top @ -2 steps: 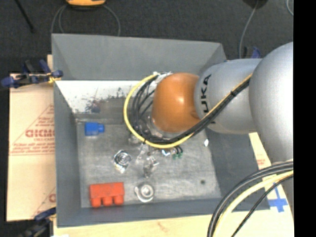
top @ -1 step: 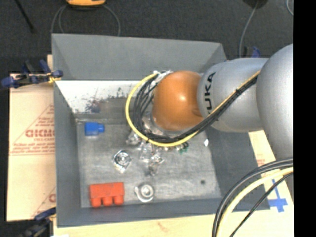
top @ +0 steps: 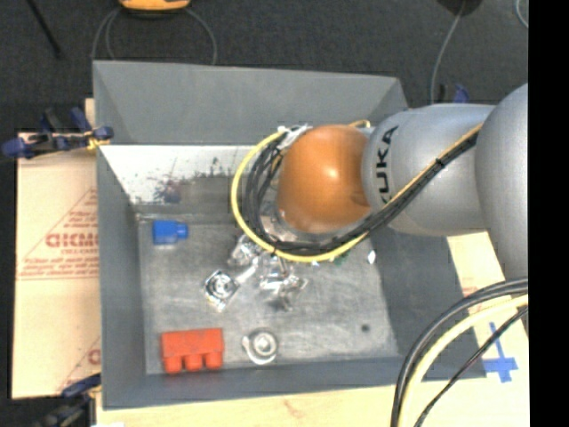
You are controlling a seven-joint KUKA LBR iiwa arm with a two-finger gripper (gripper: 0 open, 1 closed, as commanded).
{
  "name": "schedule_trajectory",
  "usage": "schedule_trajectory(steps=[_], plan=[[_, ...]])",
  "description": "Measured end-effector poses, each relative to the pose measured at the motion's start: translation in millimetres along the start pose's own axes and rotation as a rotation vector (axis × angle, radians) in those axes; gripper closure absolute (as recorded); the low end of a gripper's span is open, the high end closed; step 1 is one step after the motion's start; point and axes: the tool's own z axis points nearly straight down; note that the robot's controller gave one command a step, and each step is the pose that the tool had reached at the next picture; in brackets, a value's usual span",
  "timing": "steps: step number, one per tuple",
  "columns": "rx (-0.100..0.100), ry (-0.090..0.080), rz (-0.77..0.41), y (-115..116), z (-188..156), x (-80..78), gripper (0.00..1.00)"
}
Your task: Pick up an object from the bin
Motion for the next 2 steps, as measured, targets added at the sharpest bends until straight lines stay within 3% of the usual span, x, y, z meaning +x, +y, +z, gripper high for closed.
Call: schedule_trajectory(steps=[1,2], plan=[[0.007,0.007,-0.342,-18.6,1.1,-25.2,0.0],[0.003,0.003,-0.339,-16.6,0.8,-26.9,1.0]])
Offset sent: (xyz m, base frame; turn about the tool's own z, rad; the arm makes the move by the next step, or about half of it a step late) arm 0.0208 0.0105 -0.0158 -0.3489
